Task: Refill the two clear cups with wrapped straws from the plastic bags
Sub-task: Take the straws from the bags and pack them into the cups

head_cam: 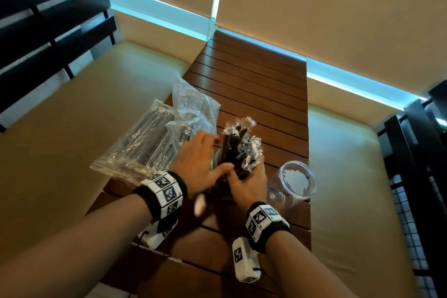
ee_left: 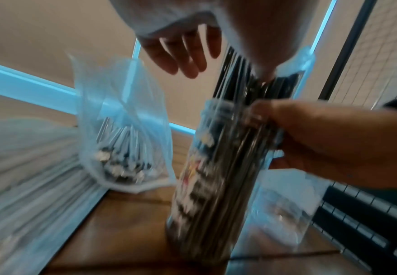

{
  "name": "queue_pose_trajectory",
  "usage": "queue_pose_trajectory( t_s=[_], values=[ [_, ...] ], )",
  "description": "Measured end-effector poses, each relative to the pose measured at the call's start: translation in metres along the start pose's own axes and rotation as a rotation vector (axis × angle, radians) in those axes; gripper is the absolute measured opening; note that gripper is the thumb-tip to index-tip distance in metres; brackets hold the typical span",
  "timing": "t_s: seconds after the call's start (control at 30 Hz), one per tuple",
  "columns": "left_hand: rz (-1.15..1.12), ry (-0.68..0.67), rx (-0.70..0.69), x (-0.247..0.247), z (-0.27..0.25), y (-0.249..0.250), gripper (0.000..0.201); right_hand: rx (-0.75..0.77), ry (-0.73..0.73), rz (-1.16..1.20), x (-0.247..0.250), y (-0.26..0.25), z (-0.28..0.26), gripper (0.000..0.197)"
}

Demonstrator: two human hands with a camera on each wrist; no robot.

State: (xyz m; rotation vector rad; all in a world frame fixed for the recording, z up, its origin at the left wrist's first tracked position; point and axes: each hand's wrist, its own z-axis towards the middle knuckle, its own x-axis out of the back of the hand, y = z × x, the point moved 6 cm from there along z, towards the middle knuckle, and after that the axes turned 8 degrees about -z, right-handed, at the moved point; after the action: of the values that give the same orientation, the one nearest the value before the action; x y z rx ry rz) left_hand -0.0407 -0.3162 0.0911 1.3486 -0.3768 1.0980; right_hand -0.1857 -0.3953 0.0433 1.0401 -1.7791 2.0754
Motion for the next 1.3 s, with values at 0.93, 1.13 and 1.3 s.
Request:
queue_pose_trajectory(
  t_s=[0.93, 1.13, 1.3],
  values=[
    [0.153, -0.261, -0.203, -0.022, 0.035, 0.046, 0.089, 0.154, -0.263, 0.126, -0.005, -0.002, 0.004, 0.077],
    [0.191, -0.311, -0.237, -0.018, 0.046, 0.067, 0.081, 0.162, -0.268, -0.079, -0.01, -0.012, 0.005, 0.061],
    [0.343, -0.336, -0.272, -0.041, 0.044, 0.063, 0.069, 0.285, -0.235, -0.352, -0.017, -0.006, 0.012, 0.07]
  ],
)
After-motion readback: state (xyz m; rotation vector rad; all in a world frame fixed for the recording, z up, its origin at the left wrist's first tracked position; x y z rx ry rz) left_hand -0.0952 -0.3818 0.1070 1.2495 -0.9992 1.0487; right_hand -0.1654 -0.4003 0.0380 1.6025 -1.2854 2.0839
